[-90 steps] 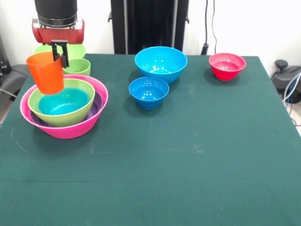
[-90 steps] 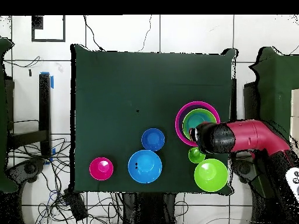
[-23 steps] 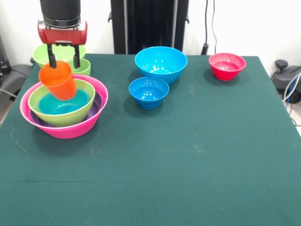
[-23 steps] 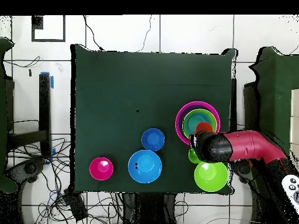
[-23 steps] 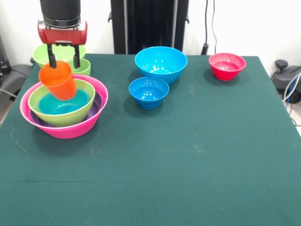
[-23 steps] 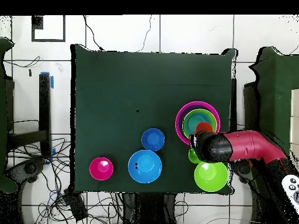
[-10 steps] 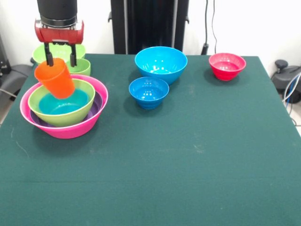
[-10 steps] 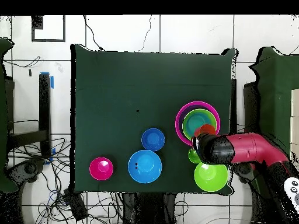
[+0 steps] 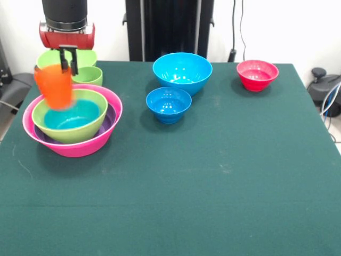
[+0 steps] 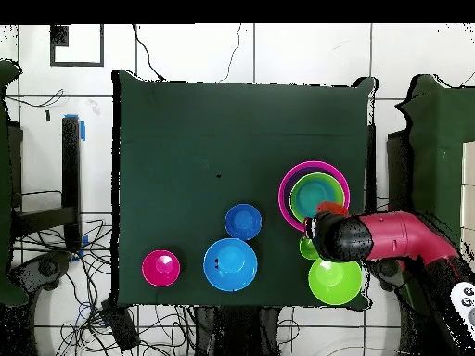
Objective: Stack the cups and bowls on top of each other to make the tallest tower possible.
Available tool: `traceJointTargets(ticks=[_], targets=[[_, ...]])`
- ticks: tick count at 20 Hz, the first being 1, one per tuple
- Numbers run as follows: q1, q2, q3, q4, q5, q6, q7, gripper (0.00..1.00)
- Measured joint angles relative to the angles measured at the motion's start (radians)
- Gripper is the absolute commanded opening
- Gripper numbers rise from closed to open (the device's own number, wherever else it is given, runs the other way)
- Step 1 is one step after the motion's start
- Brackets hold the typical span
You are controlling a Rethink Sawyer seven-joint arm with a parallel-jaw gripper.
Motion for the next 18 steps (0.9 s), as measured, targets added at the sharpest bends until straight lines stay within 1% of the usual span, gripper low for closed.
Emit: traceJointTargets(ticks=[5,10,11,14,18], targets=[[0.000,0.007,0.000,0.003,0.000,-0.023,0.000,0.00],[-0.001,0.005,-0.007,0.012,0.000,-0.080,0.000,0.00],[0.000,0.003,-0.014,0.016,0.000,-0.108,0.000,0.00],[0.004,-0.002,-0.028,0.024,0.000,-0.142,0.000,0.00],[0.014,-0.003,-0.040,0.028,0.000,-0.158,0.000,0.00]])
